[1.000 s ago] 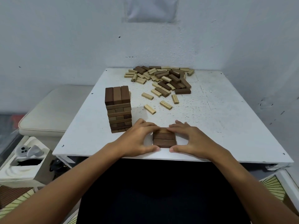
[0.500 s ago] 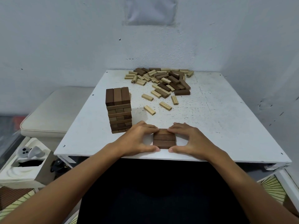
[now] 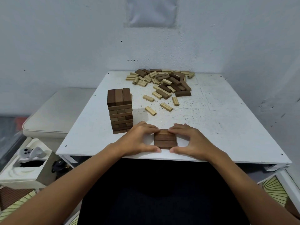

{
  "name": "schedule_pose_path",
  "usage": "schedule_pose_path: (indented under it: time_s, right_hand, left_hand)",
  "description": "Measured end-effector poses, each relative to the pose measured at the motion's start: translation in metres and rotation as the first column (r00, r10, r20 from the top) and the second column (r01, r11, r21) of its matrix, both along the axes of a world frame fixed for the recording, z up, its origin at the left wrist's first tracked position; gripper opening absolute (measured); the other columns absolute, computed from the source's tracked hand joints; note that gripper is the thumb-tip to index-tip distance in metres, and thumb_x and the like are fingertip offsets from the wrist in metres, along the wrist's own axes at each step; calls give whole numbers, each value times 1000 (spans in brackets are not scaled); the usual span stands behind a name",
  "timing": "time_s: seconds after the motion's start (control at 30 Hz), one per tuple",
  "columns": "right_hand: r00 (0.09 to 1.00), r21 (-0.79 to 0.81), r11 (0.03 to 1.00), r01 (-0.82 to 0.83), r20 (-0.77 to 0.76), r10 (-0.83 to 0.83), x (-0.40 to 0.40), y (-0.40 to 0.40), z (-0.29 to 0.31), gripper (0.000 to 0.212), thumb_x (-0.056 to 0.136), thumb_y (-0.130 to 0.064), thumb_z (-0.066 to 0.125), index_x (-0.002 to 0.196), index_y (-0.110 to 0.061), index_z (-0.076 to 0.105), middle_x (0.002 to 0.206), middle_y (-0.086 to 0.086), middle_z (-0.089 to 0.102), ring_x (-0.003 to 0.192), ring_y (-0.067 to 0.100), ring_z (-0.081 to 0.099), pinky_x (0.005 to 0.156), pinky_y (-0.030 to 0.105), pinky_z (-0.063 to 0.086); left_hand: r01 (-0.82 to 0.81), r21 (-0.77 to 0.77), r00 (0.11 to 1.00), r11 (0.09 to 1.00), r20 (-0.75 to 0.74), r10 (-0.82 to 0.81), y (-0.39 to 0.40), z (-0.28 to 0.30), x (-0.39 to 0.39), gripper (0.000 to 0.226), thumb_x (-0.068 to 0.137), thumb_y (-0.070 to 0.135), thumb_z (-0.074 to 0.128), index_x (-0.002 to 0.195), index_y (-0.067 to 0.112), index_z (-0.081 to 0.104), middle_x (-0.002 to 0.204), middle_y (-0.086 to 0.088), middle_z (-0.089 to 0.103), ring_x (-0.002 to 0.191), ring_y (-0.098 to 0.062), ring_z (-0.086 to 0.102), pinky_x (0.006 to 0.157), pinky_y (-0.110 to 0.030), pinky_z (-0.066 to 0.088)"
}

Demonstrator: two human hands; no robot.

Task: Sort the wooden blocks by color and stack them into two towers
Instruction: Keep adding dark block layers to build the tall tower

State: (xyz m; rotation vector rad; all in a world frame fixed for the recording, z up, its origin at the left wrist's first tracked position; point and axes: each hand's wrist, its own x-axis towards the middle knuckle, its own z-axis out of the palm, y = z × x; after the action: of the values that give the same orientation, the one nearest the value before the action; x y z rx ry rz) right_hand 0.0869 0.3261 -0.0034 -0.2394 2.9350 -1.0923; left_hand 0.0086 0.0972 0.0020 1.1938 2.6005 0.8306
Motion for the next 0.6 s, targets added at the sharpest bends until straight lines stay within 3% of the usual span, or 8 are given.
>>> schedule_pose_path:
  time_s: [0.3,0.6]
  right_hand:
    - [1000,-3,1000,2,-14,-2,-1,1,-2,68,69,-46,83,132,-35,58,142,-14,49,131,-5,33,110,24,24]
    - [999,6,1000,-4,-52,4,-1,-1,0,66,69,-42,85,129,-29,62,133,-16,53,120,-7,40,98,13,27]
  left_hand:
    - [1,2,1000,1000,17,-1,0,1,0,72,77,50,76,138,19,53,135,4,57,117,-6,42,95,-30,38]
    - [-10,1,1000,1000,0,10,1,2,0,69,76,47,77,135,18,56,131,4,59,113,-5,42,90,-26,37]
